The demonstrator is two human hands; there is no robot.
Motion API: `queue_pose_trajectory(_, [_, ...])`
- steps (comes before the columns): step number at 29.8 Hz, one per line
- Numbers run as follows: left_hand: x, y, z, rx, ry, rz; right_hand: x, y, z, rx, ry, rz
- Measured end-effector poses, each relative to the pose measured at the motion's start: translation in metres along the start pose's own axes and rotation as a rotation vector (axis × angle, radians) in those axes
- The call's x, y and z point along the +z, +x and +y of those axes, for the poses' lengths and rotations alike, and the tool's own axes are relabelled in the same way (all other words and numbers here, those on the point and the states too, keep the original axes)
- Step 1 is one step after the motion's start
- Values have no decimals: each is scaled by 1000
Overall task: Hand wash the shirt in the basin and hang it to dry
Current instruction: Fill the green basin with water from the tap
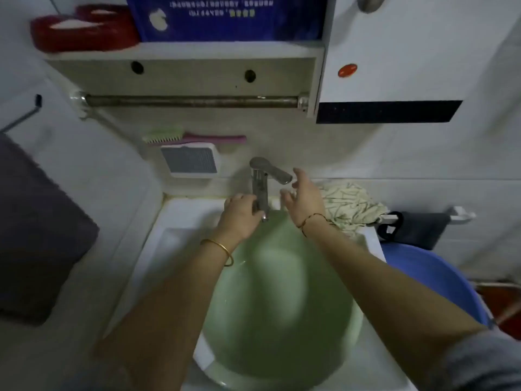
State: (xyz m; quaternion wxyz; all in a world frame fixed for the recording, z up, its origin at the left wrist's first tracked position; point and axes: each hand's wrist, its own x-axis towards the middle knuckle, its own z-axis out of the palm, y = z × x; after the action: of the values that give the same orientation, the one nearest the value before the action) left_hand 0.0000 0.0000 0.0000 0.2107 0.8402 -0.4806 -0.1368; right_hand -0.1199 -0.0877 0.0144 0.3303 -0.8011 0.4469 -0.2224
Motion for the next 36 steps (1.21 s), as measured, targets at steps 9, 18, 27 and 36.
queue_pose_trajectory(9, [-4,4,6,-32,-15,36,12,16,2,-65,-39,168])
queue_pose_trajectory(18, [-9,7,9,-82,-37,-4,5,27,1,-69,48,144])
queue_pose_trajectory(27, [-4,4,7,-126,-46,12,0,37,-15,-63,47,134])
queue_pose_trajectory(36, [-2,3,7,-149,-57,5,-4,40,-23,-76,31,122])
